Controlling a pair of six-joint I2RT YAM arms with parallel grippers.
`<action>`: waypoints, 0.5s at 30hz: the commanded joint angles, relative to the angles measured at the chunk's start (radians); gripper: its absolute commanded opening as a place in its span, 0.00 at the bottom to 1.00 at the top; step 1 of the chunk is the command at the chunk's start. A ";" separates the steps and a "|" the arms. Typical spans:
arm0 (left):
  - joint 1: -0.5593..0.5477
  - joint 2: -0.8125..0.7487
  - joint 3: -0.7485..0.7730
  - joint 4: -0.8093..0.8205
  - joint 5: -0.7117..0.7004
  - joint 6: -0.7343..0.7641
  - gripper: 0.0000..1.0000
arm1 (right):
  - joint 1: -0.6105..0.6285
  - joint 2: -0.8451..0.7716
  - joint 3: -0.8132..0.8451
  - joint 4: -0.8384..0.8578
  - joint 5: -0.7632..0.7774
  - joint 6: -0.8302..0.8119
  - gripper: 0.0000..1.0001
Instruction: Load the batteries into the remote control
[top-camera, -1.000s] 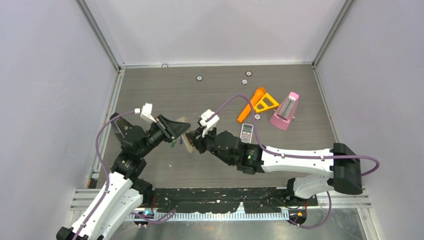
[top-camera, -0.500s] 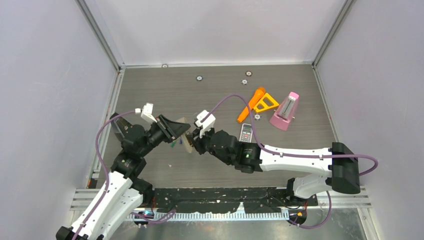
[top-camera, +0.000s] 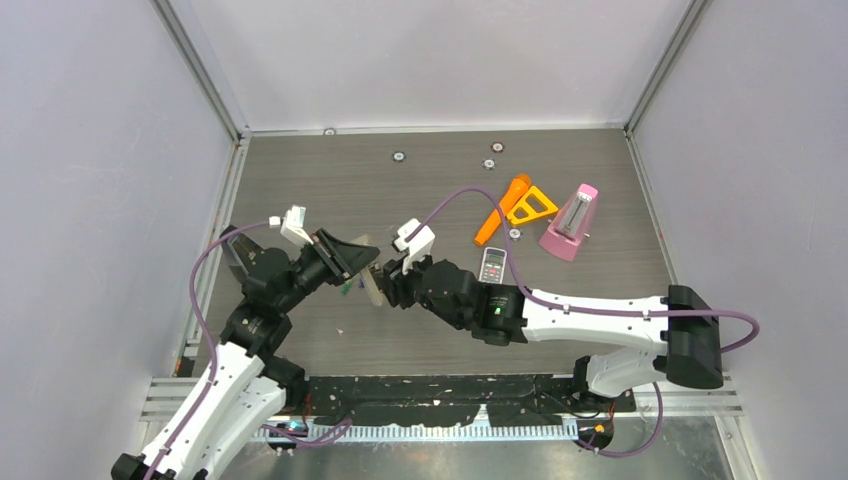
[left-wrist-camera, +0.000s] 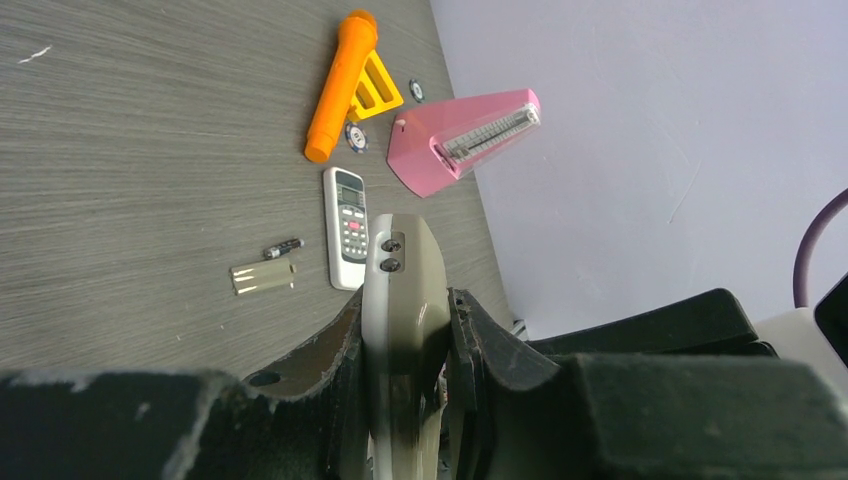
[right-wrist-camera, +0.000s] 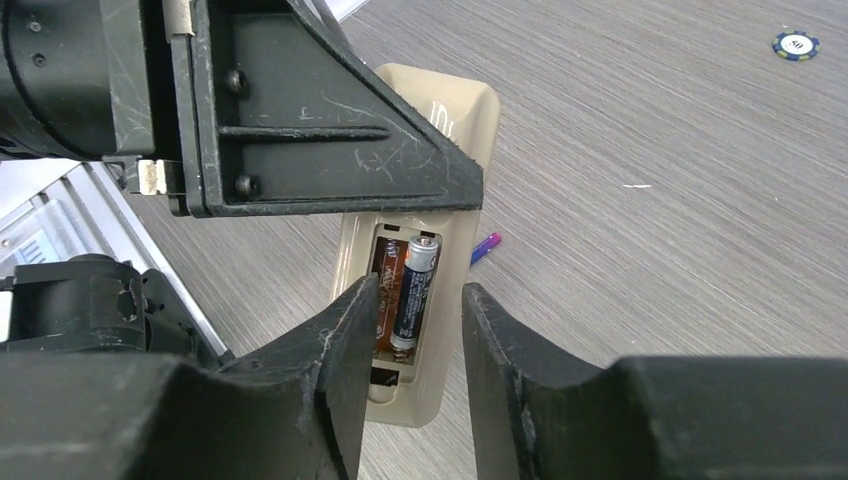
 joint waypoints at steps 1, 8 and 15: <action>-0.003 -0.007 0.027 0.061 -0.012 0.015 0.00 | 0.005 -0.076 0.041 0.012 -0.014 0.049 0.44; -0.003 -0.007 0.034 0.029 -0.023 0.037 0.00 | -0.036 -0.195 0.015 -0.005 -0.062 0.197 0.72; -0.003 -0.022 0.040 0.036 -0.015 0.065 0.00 | -0.180 -0.236 -0.031 -0.062 -0.267 0.521 0.82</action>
